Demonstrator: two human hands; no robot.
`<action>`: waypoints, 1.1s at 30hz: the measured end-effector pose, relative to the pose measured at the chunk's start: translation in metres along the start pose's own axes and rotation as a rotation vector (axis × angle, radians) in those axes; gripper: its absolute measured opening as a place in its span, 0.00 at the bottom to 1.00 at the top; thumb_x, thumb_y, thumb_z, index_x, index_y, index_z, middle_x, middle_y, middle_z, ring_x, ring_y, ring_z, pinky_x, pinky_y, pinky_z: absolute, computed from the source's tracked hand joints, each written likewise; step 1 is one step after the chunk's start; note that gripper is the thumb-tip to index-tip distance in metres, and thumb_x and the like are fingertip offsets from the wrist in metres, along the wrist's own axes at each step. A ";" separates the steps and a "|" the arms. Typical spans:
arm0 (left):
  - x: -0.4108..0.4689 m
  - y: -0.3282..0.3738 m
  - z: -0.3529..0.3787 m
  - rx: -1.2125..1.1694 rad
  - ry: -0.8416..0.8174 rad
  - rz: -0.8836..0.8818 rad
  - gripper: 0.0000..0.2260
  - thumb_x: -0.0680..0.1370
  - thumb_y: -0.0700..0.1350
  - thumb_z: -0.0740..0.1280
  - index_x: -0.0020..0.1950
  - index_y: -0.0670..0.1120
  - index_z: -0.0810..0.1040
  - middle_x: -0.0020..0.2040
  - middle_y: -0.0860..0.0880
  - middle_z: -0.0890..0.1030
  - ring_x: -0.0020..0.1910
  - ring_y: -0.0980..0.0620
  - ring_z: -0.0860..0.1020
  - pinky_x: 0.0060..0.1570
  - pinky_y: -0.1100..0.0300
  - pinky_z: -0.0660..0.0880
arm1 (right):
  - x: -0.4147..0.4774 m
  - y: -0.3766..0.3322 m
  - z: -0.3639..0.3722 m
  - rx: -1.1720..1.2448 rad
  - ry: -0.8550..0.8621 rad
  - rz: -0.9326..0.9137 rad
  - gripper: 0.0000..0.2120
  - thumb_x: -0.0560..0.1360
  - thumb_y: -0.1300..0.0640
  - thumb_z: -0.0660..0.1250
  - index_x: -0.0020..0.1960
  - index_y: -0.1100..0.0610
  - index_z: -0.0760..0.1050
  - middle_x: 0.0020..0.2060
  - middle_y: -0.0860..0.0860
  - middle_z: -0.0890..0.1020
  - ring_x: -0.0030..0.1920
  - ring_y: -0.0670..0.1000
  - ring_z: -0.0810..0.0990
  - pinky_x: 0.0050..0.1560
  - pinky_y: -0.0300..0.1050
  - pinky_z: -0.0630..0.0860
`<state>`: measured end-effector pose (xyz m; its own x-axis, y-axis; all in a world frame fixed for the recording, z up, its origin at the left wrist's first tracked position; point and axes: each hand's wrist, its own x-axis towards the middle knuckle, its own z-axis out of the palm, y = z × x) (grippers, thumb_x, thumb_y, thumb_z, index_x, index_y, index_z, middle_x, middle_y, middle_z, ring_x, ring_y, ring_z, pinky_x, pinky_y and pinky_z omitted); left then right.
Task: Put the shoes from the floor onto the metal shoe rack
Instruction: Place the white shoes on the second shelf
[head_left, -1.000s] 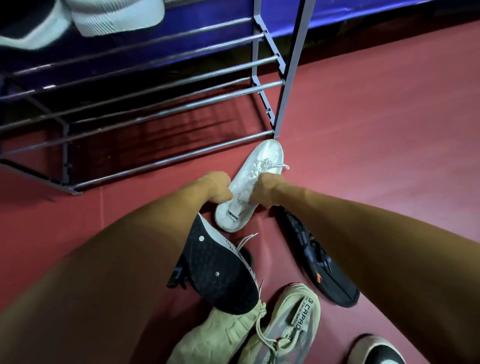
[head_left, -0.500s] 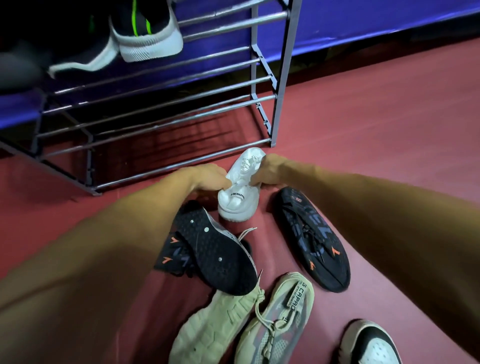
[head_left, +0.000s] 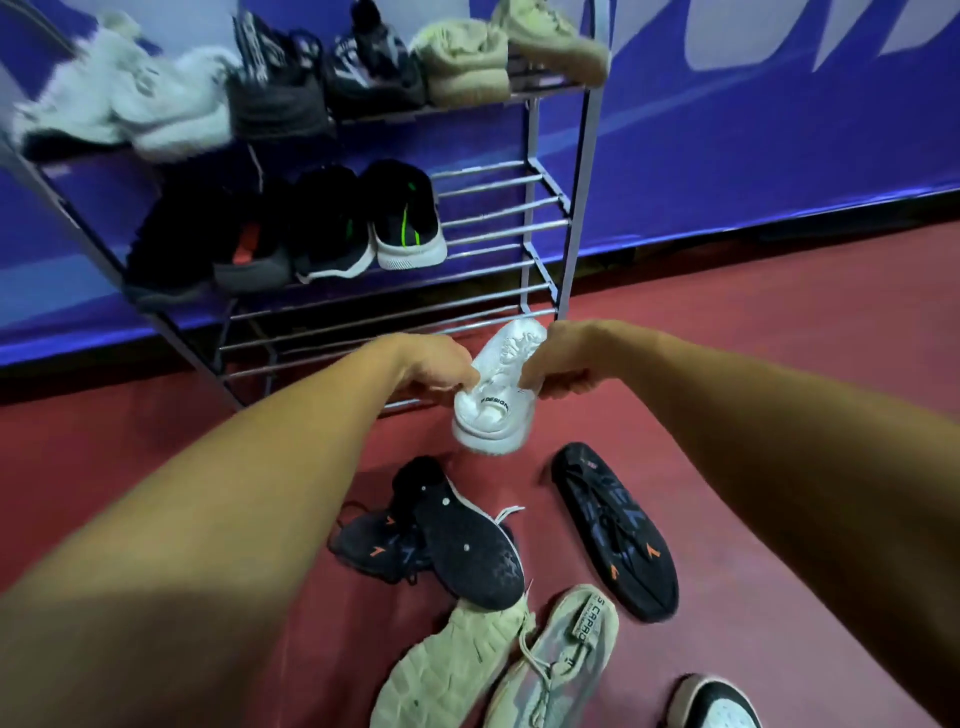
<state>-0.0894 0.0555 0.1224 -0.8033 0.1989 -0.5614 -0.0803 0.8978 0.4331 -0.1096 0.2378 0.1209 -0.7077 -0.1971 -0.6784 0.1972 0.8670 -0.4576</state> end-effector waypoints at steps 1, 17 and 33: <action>-0.007 0.007 -0.006 0.019 0.022 0.006 0.03 0.75 0.41 0.64 0.44 0.43 0.73 0.34 0.45 0.69 0.32 0.48 0.64 0.31 0.58 0.59 | -0.007 -0.006 -0.003 0.000 0.005 0.024 0.07 0.76 0.55 0.66 0.41 0.57 0.76 0.35 0.54 0.76 0.31 0.50 0.69 0.33 0.41 0.64; -0.031 0.011 -0.018 -0.381 0.419 0.128 0.10 0.74 0.41 0.66 0.34 0.48 0.70 0.30 0.52 0.68 0.29 0.54 0.64 0.28 0.61 0.60 | -0.039 0.007 -0.024 0.680 0.216 -0.180 0.10 0.72 0.54 0.75 0.47 0.57 0.76 0.35 0.53 0.79 0.27 0.47 0.72 0.27 0.39 0.64; -0.041 0.001 -0.025 -0.882 0.200 0.035 0.10 0.74 0.55 0.72 0.41 0.50 0.79 0.27 0.55 0.73 0.26 0.58 0.72 0.31 0.61 0.62 | -0.021 -0.018 -0.032 1.038 0.269 -0.382 0.05 0.74 0.59 0.72 0.49 0.58 0.77 0.23 0.45 0.69 0.24 0.42 0.67 0.33 0.39 0.61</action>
<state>-0.0710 0.0387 0.1631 -0.8949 0.0747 -0.4401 -0.4106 0.2489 0.8772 -0.1195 0.2411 0.1615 -0.9400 -0.1544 -0.3043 0.3152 -0.0510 -0.9477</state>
